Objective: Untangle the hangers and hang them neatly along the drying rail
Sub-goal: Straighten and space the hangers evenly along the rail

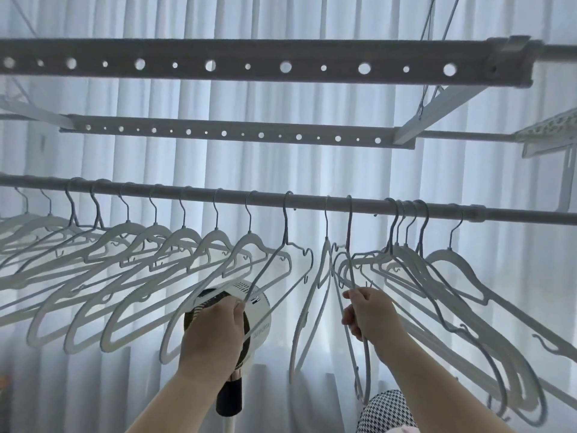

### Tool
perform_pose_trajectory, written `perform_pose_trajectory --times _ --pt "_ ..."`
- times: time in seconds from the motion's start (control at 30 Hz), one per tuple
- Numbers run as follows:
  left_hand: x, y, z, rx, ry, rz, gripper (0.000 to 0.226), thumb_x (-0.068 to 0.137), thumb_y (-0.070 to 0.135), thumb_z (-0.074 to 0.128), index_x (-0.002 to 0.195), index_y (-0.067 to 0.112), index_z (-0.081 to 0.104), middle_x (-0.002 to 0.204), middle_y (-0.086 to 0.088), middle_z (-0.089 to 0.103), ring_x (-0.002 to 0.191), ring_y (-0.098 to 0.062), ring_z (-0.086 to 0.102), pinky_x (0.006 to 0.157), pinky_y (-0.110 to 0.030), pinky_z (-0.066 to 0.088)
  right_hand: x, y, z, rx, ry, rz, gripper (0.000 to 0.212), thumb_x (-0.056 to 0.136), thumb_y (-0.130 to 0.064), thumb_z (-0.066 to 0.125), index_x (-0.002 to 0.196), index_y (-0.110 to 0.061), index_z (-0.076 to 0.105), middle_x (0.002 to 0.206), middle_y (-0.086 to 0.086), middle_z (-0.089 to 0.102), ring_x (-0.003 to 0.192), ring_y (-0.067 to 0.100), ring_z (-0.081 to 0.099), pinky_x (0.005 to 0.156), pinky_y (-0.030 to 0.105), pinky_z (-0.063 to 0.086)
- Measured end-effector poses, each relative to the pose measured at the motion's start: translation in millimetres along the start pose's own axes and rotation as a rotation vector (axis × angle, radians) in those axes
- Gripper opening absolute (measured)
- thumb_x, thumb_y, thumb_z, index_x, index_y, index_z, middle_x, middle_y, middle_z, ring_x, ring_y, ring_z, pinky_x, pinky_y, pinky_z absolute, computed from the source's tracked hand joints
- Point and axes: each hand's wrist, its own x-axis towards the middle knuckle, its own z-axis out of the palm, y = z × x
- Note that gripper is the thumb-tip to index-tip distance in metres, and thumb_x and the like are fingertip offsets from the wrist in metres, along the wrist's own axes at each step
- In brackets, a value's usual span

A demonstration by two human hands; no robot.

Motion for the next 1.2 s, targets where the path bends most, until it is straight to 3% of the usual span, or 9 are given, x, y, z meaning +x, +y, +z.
perform_pose_trajectory --times 0.33,0.4,0.53,0.6,0.67,0.8,0.93,1.07,1.2 --pt "-5.3 -1.2 -7.3 0.044 0.025 -0.015 0.028 0.097 0.027 0.033 0.075 0.02 0.049 0.068 -0.004 0.06 0.08 -0.028 0.064 0.071 -0.032 0.048 3.0 2.8 -1.5 -0.007 -0.028 0.0 0.022 0.096 -0.008 0.033 0.082 -0.01 0.05 0.05 0.005 0.051 0.026 0.007 0.034 0.029 0.014 0.027" --pt "-7.2 4.0 -10.2 0.059 0.055 -0.001 0.026 0.096 0.031 0.038 0.092 0.017 0.06 0.076 -0.002 0.062 0.088 -0.028 0.063 0.072 -0.03 0.045 3.6 3.4 -2.6 0.009 -0.035 0.006 0.023 0.096 -0.008 0.034 0.08 -0.01 0.05 0.05 0.005 0.051 0.023 0.005 0.033 0.029 0.013 0.027" --pt "-12.7 12.5 -15.4 0.11 0.151 0.034 0.037 0.091 0.036 0.047 0.12 0.015 0.055 0.111 -0.004 0.066 0.108 -0.026 0.058 0.087 -0.031 0.043 5.2 5.8 -5.3 0.037 -0.04 0.015 0.026 0.096 -0.008 0.034 0.075 -0.012 0.049 0.047 0.005 0.05 0.021 0.005 0.033 0.029 0.013 0.026" --pt "-16.2 15.4 -19.5 0.206 0.211 0.134 0.038 0.088 0.036 0.052 0.111 0.008 0.062 0.109 -0.01 0.067 0.108 -0.031 0.058 0.091 -0.037 0.046 5.7 7.1 -6.0 0.042 -0.04 0.017 0.026 0.096 -0.008 0.034 0.076 -0.013 0.049 0.045 0.004 0.051 0.021 0.004 0.033 0.029 0.013 0.026" --pt "-20.9 21.2 -19.4 0.22 0.276 0.265 0.043 0.08 0.042 0.048 0.093 0.006 0.069 0.094 -0.011 0.07 0.096 -0.033 0.065 0.083 -0.034 0.051 5.7 7.8 -6.2 0.037 -0.037 0.011 0.025 0.095 -0.009 0.035 0.075 -0.014 0.05 0.039 0.0 0.051 0.021 0.004 0.033 0.03 0.013 0.026" --pt "-40.1 53.6 -10.0 -0.126 0.131 0.255 0.035 0.088 0.044 0.048 0.108 0.02 0.064 0.095 0.014 0.061 0.102 -0.011 0.057 0.084 -0.016 0.036 3.7 8.1 -6.2 -0.005 -0.021 -0.015 0.025 0.093 -0.015 0.046 0.068 -0.013 0.049 0.028 -0.004 0.048 0.02 0.003 0.034 0.033 0.014 0.028" --pt "-44.1 64.6 10.3 -0.222 -0.031 0.202 0.036 0.087 0.044 0.048 0.116 0.023 0.058 0.077 0.023 0.052 0.074 0.009 0.051 0.068 -0.002 0.038 0.8 8.2 -8.2 0.007 -0.046 -0.027 0.02 0.088 -0.022 0.058 0.073 -0.011 0.052 0.029 -0.005 0.05 0.023 0.003 0.037 0.036 0.015 0.031" --pt "-42.0 66.7 25.1 -0.203 -0.197 0.099 0.046 0.086 0.046 0.051 0.124 0.021 0.051 0.095 0.01 0.063 0.097 -0.009 0.061 0.092 -0.025 0.046 -1.1 6.9 -9.3 -0.005 -0.036 -0.032 0.02 0.088 -0.024 0.058 0.074 -0.01 0.054 0.039 -0.003 0.052 0.026 0.005 0.038 0.038 0.018 0.032" --pt "-37.1 63.1 34.1 -0.157 -0.235 0.031 0.03 0.093 0.029 0.043 0.118 0.018 0.055 0.091 -0.002 0.071 0.094 -0.021 0.065 0.086 -0.03 0.049 -1.7 6.3 -10.5 -0.018 -0.004 -0.015 0.025 0.095 -0.02 0.043 0.073 -0.011 0.051 0.045 0.001 0.051 0.025 0.005 0.035 0.032 0.013 0.028"
